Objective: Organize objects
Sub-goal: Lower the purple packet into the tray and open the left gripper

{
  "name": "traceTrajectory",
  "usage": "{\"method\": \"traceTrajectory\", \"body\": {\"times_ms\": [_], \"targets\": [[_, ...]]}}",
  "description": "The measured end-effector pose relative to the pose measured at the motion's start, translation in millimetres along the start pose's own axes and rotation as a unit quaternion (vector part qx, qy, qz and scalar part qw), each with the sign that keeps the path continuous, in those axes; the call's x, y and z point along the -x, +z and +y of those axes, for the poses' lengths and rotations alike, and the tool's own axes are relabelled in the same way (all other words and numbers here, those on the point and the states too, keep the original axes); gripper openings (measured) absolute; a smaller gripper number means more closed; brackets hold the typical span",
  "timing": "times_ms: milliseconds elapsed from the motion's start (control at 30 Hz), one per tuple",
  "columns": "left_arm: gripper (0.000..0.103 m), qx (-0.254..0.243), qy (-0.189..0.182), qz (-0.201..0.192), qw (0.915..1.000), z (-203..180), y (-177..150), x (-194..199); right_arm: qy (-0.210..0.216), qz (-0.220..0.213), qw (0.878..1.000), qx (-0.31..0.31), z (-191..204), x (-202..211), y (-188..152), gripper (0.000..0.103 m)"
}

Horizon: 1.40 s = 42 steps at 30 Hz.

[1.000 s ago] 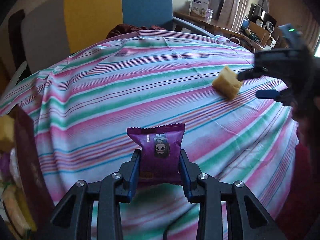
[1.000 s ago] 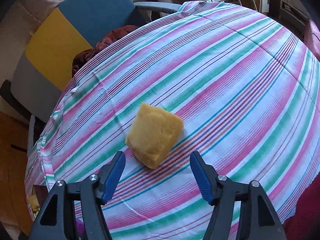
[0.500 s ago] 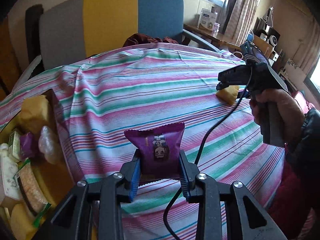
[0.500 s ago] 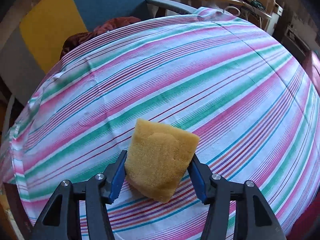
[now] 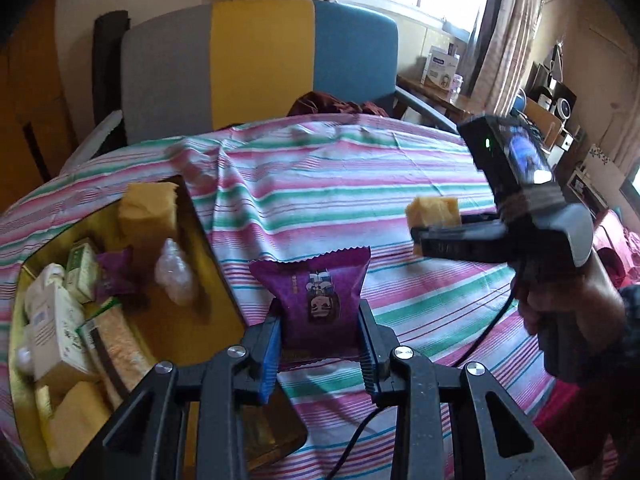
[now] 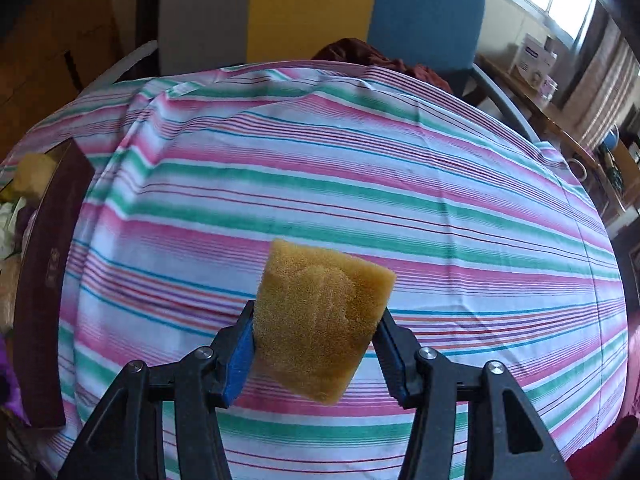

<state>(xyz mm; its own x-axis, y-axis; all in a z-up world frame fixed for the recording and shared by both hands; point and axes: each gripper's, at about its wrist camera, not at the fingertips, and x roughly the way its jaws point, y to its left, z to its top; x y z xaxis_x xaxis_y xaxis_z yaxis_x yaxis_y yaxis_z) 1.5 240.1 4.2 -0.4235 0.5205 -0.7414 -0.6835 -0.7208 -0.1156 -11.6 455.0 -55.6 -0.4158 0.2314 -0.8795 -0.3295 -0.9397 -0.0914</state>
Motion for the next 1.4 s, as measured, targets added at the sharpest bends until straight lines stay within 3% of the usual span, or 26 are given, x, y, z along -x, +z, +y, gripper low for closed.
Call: {"method": "traceTrajectory", "body": {"times_ms": [133, 400, 1100, 1233, 1400], "targets": [[0.034, 0.012, 0.011, -0.014, 0.9998, 15, -4, 16, -0.014, -0.027, 0.999, 0.045, 21, 10, -7, 0.055], [0.034, 0.05, 0.034, -0.022, 0.9979, 43, -19, 35, -0.044, -0.126, 0.988, 0.081, 38, 48, -7, 0.055], [0.034, 0.082, 0.055, -0.023, 0.9949, 72, -21, 41, -0.031, -0.146, 0.985, 0.091, 42, 55, -8, 0.055], [0.034, 0.123, 0.064, -0.043, 0.9894, 106, -16, 64, -0.025, -0.147, 0.985, 0.093, 43, 55, -8, 0.055], [0.034, 0.167, 0.125, -0.054, 0.9766, 154, -25, 84, -0.018, -0.145, 0.984, 0.102, 47, 55, -10, 0.055]]}}
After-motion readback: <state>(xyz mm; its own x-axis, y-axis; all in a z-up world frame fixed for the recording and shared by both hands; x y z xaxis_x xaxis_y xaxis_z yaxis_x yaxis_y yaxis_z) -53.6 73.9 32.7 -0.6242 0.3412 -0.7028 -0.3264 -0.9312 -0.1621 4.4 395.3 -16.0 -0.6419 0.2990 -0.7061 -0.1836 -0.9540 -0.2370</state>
